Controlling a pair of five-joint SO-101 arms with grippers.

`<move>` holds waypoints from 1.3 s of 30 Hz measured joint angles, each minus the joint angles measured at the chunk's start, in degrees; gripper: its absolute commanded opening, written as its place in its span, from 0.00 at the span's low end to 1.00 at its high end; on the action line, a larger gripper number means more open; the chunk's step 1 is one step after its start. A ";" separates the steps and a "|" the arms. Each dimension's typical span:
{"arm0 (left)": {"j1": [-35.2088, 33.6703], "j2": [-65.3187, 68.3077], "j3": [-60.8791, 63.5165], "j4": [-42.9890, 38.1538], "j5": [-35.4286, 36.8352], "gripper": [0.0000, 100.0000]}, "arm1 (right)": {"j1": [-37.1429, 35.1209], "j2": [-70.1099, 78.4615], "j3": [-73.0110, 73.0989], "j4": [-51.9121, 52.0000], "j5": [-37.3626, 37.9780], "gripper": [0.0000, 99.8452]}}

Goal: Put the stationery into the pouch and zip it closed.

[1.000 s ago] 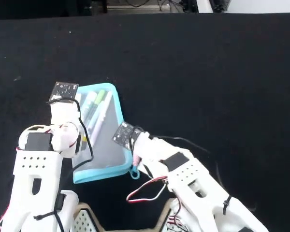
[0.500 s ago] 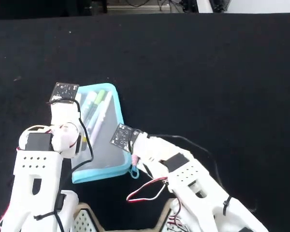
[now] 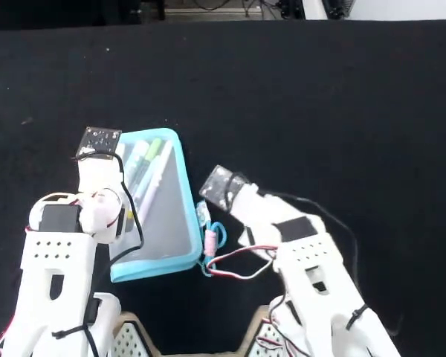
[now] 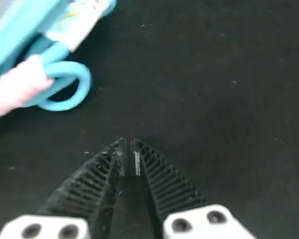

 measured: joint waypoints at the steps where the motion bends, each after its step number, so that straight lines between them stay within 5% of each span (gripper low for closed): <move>1: 0.00 0.00 0.00 0.00 0.00 0.18 | -1.32 0.00 0.00 0.44 0.00 0.10; 6: -1.76 0.00 0.00 0.00 0.00 0.18 | -8.18 0.00 0.00 0.79 2.11 0.29; 16: -17.58 0.00 0.00 0.00 0.00 0.18 | -13.98 -3.43 5.98 -0.62 26.64 0.29; 29: -22.07 0.00 0.00 0.00 0.00 0.18 | -23.38 -27.69 19.34 -3.25 31.12 0.21; 39: -22.07 0.00 0.00 0.00 0.00 0.18 | -24.35 -28.84 20.40 -3.34 31.21 0.22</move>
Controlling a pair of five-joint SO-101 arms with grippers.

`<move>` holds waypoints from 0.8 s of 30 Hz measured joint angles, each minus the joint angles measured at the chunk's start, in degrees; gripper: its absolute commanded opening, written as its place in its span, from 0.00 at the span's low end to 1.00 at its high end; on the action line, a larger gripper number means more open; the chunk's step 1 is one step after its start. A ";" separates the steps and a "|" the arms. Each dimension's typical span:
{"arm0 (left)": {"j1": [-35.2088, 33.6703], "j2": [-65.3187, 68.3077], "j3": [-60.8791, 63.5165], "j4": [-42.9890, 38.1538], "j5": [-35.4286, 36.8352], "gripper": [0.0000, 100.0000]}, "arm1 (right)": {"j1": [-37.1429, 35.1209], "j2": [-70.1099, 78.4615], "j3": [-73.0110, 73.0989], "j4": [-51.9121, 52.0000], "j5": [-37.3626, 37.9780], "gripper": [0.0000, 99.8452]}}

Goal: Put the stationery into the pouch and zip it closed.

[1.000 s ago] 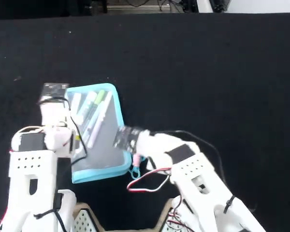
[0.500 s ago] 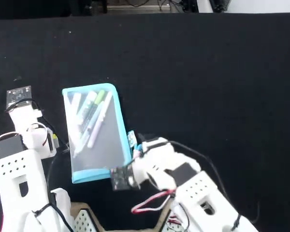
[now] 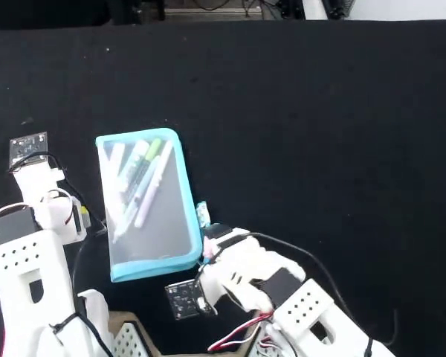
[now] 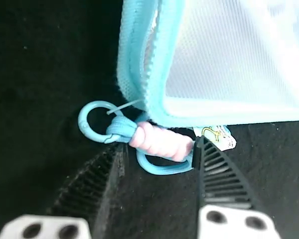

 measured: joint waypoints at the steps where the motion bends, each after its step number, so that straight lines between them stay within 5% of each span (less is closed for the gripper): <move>1: 0.00 0.00 0.00 0.00 0.00 0.18 | 0.00 -0.09 0.00 0.00 0.09 0.22; 13: 0.00 0.00 0.00 0.00 0.00 0.18 | -5.54 -0.09 0.00 1.76 3.08 0.21; 20: 0.00 0.00 0.00 0.00 0.00 0.18 | -4.84 -0.53 0.00 2.81 3.52 0.01; 24: 0.00 0.00 0.00 0.00 0.00 0.18 | -0.35 -0.18 -0.70 3.16 3.25 0.01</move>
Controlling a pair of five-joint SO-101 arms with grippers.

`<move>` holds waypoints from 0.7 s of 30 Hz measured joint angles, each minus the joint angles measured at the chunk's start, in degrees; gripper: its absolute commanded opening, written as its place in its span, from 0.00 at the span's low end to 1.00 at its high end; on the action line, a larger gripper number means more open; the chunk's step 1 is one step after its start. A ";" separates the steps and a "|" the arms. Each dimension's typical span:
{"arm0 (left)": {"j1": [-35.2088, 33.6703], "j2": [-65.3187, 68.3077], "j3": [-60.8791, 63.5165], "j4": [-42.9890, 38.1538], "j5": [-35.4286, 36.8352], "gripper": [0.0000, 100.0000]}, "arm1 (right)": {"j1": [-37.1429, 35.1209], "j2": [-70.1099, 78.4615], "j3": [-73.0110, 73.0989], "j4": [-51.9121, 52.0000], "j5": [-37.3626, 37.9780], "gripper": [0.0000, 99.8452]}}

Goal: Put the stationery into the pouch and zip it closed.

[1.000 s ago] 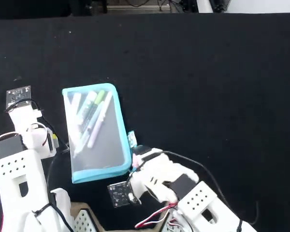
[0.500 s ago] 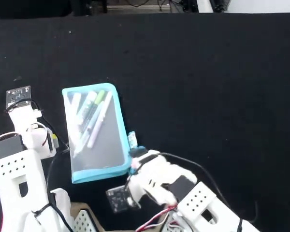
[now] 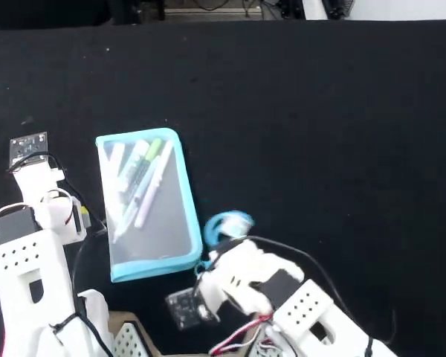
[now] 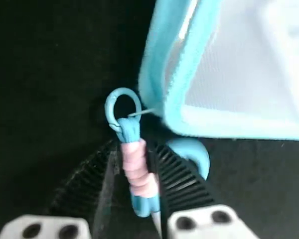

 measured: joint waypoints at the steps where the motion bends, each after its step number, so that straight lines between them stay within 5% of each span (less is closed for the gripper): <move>1: 0.00 0.00 0.00 0.00 0.00 0.18 | 1.32 0.00 -0.97 0.53 -1.58 0.01; 11: 0.00 0.00 0.00 0.00 0.00 0.18 | 0.97 0.09 -15.30 20.04 -24.79 0.07; 15: 0.00 0.00 0.00 0.00 0.00 0.18 | 0.88 0.09 -15.12 22.24 -28.48 0.20; 21: 0.00 0.00 0.00 0.00 0.00 0.18 | 0.88 0.09 -11.16 20.66 -29.54 0.19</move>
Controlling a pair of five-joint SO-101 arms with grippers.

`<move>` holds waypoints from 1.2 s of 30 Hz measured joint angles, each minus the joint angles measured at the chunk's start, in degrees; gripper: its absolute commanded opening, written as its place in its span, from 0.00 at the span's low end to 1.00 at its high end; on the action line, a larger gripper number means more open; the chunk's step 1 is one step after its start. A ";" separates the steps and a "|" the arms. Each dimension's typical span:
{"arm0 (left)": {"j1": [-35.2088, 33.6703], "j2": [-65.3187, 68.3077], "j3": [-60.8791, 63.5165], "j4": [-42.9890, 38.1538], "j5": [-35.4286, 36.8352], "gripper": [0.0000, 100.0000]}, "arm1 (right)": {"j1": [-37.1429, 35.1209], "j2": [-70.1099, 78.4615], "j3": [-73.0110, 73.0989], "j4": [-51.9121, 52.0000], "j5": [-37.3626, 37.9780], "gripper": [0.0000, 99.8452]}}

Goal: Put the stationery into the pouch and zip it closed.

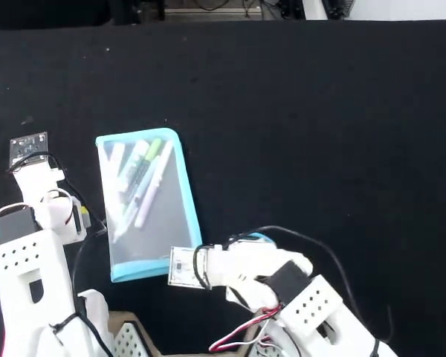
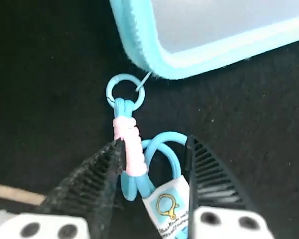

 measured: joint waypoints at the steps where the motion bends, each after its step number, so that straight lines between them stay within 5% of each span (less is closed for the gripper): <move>1: 0.00 0.00 0.00 0.00 0.00 0.18 | 0.00 0.00 0.79 -1.05 0.00 0.19; 18: 0.00 0.00 0.00 0.00 0.00 0.18 | 0.26 0.79 0.79 0.26 1.58 0.19; 36: 0.00 0.00 0.00 0.00 0.00 0.18 | 0.26 28.04 -5.45 -10.55 0.44 0.19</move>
